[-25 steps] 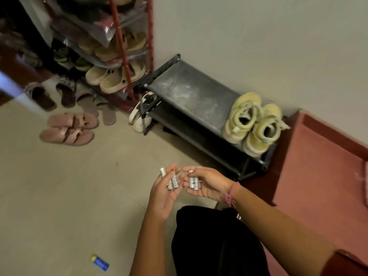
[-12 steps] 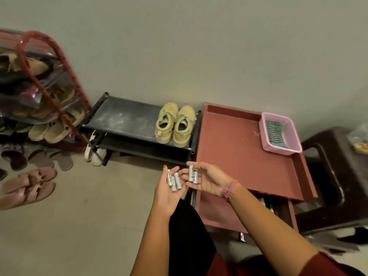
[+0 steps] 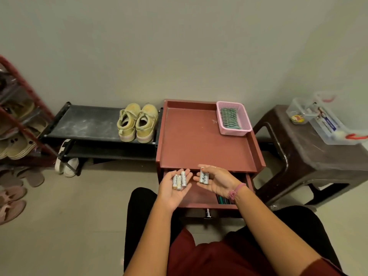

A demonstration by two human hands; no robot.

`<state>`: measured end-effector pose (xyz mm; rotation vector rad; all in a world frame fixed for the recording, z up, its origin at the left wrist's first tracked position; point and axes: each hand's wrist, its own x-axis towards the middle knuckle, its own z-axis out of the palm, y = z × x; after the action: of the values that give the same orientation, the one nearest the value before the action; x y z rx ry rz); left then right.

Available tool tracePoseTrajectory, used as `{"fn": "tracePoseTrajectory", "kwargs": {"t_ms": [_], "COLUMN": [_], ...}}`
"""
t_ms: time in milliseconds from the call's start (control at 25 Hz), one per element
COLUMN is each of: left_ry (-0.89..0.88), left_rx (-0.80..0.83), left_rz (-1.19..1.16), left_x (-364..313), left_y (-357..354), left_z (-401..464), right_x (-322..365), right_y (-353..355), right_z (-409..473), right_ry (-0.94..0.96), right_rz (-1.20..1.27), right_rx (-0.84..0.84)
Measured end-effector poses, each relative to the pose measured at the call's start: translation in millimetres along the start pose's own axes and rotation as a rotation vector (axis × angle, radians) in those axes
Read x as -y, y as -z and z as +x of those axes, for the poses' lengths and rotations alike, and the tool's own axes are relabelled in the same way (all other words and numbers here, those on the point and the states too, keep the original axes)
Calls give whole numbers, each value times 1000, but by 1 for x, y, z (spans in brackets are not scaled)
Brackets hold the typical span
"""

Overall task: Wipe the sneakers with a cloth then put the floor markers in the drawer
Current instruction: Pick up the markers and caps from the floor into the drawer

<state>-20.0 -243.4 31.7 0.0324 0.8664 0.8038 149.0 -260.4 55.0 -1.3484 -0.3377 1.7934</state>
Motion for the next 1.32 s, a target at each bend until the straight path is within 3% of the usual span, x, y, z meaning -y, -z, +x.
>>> {"fn": "tracePoseTrajectory", "kwargs": {"t_ms": [160,440,800,920,1080,1320], "left_ry": [39,40,88,91,82,93], "left_rx": [-2,-168,-248,-319,-420,-428], "left_rz": [41,180,260,279,277,279], "left_x": [17,37,40,38,41,43], "left_y": [-6,8,13,14,15,18], "left_z": [6,59,129,141,149,155], "right_x": [-9,-40,-60,-72,-79,-90], "right_y": [33,93,132,135,134,139], "right_z": [7,59,137,159,177,193], "right_ry": [-34,-141,-214,-257,-319,-332], "right_rz": [-54,-183,-521,-838,-1076,-1098], "right_rx": [-92,-316,-503,-491,-458,-506]}}
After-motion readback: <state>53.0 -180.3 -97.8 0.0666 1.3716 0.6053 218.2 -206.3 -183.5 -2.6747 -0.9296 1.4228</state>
